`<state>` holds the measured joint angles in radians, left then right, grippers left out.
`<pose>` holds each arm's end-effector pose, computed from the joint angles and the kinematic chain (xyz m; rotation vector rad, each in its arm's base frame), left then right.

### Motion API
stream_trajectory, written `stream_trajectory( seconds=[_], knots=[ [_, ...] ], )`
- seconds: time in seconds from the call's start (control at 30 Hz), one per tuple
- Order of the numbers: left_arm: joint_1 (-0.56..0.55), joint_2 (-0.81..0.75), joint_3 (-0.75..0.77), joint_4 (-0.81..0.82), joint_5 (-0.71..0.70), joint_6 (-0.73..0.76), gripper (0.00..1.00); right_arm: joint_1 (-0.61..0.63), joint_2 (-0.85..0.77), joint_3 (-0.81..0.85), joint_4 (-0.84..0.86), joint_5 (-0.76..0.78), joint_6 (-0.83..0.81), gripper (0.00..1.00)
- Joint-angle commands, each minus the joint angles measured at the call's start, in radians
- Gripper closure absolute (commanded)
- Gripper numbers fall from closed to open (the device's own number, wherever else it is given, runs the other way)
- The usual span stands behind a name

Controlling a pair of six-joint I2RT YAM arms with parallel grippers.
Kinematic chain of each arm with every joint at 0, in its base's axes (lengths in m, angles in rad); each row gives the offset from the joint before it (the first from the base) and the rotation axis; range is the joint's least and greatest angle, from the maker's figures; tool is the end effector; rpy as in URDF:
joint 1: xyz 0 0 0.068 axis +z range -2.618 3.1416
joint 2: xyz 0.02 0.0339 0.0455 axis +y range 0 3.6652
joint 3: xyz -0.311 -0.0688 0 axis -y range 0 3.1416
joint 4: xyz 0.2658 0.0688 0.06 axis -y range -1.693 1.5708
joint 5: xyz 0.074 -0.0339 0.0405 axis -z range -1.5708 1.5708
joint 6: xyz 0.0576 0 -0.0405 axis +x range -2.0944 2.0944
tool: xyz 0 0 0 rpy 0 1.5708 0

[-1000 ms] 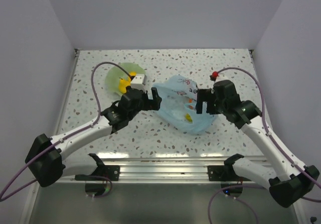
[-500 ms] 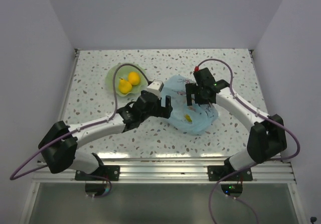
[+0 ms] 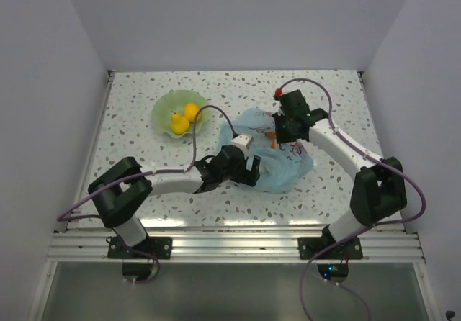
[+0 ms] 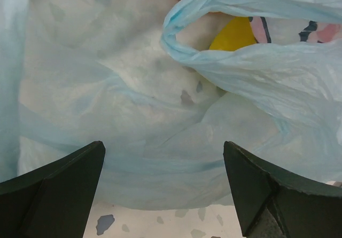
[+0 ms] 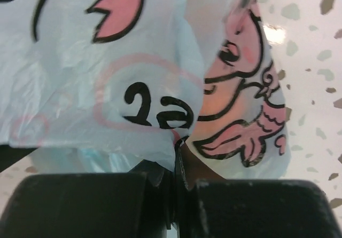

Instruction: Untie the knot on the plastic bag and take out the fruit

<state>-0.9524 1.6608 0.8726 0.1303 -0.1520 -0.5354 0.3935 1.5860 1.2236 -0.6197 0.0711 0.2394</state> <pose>0.2283 -0.3058 0.1970 0.3914 2.2649 -0.6350 0.3410 0.1371 0.2770 -0.1693 2.5510 0.1548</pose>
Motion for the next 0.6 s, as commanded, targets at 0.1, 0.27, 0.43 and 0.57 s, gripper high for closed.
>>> stream_trajectory(
  seconds=[0.1, 0.27, 0.43, 0.57],
  knots=[
    [-0.008, -0.001, -0.09, 0.149, -0.017, -0.101, 0.01, 0.182, -0.138, 0.155, -0.058, -0.088, -0.048, 1.0],
    [-0.009, -0.018, -0.15, 0.183, -0.035, -0.149, 0.01, 0.214, -0.196, 0.099, -0.045, -0.076, -0.041, 1.0],
    [-0.008, -0.03, -0.184, 0.193, -0.041, -0.179, 0.01, 0.2, -0.225, -0.014, -0.034, 0.071, -0.022, 1.0],
    [-0.009, -0.041, -0.198, 0.2, -0.041, -0.192, 0.01, 0.162, -0.209, -0.073, 0.005, 0.098, 0.015, 1.0]
  ],
)
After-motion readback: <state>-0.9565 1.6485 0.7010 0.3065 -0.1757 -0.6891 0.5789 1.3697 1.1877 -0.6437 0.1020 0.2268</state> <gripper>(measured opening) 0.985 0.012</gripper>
